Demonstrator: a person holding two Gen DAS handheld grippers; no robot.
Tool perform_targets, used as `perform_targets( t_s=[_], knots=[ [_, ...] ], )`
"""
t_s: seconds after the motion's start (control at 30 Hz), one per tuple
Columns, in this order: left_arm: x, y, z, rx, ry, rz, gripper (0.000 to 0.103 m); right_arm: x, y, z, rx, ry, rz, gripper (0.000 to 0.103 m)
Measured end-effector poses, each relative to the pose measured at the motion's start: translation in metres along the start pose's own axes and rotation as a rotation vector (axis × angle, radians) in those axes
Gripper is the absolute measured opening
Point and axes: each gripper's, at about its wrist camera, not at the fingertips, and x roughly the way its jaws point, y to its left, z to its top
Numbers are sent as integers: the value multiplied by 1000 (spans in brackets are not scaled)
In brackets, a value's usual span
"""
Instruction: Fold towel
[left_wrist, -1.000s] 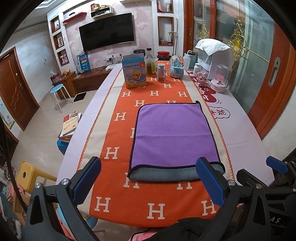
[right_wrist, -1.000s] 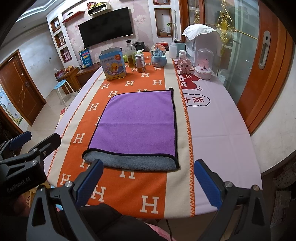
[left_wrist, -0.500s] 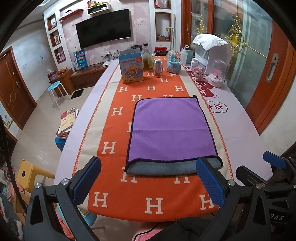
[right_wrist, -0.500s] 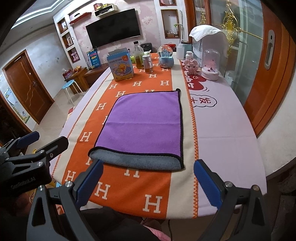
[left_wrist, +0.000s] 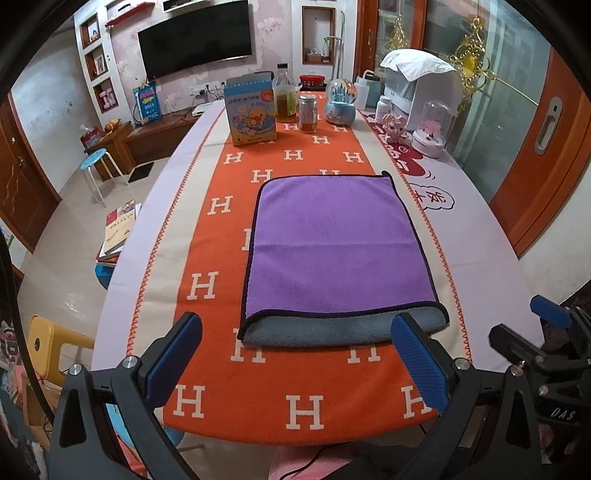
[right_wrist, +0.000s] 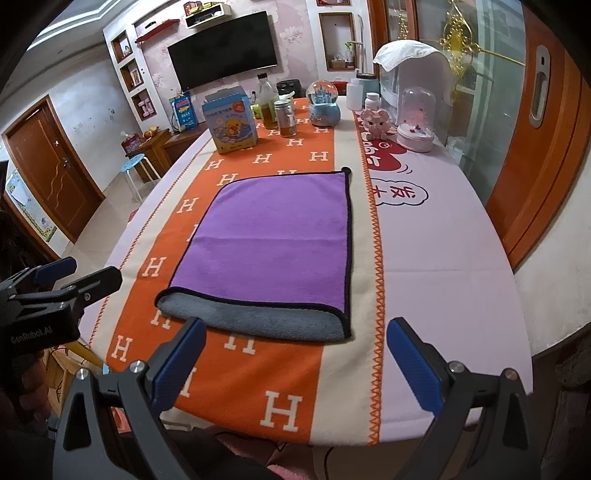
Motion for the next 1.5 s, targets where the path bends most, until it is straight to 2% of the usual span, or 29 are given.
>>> perform_targets(
  t_s=[0.37,0.67,0.83,1.03,1.33,1.5],
  knots=[
    [47,22,3,-18,68,-21,102,37,-17,-6,-19,24,28,94],
    [88,38,5,27,128,1,101,67,-18,-14,-112,27,18,88],
    [111,44,5,40,177,-6,96,84,-19,-20,-157,39,16,82],
    [139,49,2,67,228,-7,85,105,-19,-26,-174,72,15,74],
    [173,58,-5,76,310,-28,73,126,-21,-30,-167,113,1,63],
    [188,65,-6,67,344,-40,70,135,-23,-29,-166,136,-6,58]
  ],
)
